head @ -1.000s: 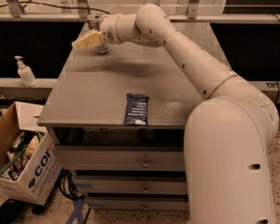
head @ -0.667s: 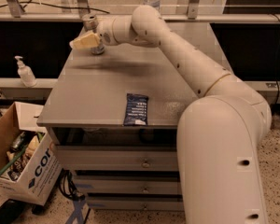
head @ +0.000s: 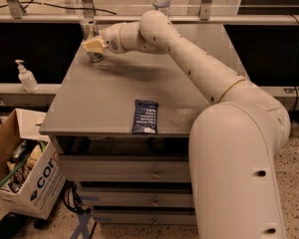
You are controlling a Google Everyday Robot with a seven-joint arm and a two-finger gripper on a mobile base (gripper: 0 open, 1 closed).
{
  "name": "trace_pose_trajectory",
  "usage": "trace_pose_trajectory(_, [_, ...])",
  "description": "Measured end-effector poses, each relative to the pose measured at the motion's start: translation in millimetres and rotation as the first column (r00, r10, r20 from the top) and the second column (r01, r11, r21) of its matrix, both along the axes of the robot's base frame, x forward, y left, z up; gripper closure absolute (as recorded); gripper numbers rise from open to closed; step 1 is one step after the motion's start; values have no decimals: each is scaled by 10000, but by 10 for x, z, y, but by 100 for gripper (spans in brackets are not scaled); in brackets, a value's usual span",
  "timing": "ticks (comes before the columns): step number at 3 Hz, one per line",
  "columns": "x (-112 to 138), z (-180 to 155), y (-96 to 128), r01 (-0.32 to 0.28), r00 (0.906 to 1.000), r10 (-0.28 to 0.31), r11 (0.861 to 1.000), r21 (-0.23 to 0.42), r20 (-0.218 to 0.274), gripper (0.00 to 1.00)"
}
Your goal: Move redbull can near rxbar blueberry
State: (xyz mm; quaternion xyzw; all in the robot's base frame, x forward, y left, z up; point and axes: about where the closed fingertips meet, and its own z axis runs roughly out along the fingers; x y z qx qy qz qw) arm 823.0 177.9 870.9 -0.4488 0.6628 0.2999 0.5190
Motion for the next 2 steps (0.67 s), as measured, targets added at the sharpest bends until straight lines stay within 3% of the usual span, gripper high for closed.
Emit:
trace_pose_trajectory(1, [-35, 120, -75, 78, 10000, -78, 9995, 296, -8, 88])
trace_pose_trajectory(2, [-122, 350, -218, 55, 10000, -50, 9977, 672, -68, 100])
